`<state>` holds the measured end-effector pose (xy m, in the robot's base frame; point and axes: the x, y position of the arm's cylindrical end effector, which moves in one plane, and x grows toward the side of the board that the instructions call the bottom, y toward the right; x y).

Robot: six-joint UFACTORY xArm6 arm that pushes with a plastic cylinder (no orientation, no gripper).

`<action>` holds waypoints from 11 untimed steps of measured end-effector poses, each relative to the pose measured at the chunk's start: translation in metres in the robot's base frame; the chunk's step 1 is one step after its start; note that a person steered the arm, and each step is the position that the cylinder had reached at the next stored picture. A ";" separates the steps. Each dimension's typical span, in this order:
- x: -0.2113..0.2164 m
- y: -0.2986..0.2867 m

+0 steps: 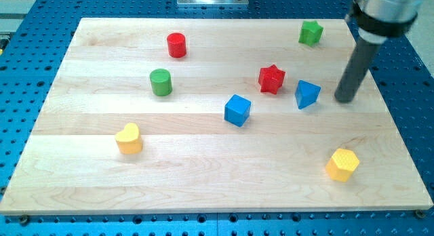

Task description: Place the blue triangle top right to the red star

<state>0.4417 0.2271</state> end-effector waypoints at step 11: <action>-0.076 -0.058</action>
